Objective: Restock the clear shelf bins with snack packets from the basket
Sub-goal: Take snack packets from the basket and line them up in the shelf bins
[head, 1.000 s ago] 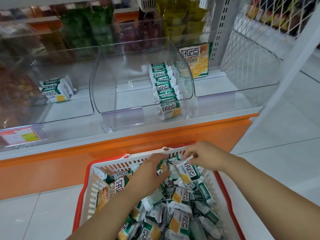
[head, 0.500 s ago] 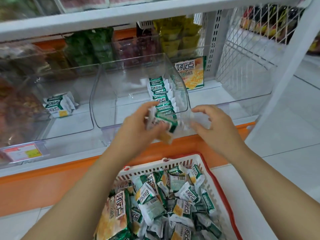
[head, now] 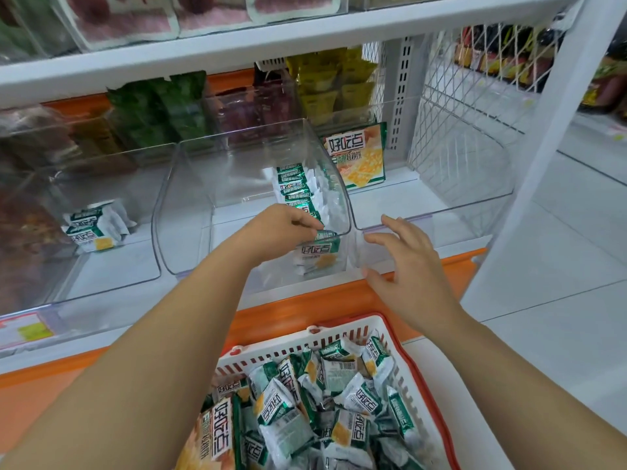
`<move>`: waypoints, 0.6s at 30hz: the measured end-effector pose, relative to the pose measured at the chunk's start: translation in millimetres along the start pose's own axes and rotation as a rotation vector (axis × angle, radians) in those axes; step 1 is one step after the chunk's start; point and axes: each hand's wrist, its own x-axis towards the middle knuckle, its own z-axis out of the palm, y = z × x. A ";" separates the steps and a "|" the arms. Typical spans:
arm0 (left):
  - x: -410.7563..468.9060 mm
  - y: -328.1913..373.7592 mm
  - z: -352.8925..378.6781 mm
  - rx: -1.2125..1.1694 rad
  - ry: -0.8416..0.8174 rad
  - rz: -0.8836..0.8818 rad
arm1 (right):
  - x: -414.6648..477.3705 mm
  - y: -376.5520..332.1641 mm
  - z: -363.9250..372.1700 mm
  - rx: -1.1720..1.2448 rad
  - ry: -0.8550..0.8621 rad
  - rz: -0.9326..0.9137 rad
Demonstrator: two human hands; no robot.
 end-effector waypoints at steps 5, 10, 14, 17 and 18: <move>9.7 -1.0 0.3 -0.044 -0.039 -0.143 | 0.1 -0.3 -0.8 0.002 -0.004 -0.004; 16.1 -6.8 -8.2 0.057 -0.148 -0.331 | -1.5 -0.5 -1.0 0.021 -0.025 0.004; 17.0 -4.3 -8.1 0.000 -0.227 -0.409 | -2.2 -2.4 -0.9 0.030 -0.030 0.007; 21.4 -2.6 -4.9 0.039 -0.240 -0.408 | -3.0 -3.5 -1.6 0.022 -0.042 0.011; 23.8 -3.1 -4.2 0.053 -0.244 -0.406 | -3.3 -3.7 -1.7 0.022 -0.045 0.014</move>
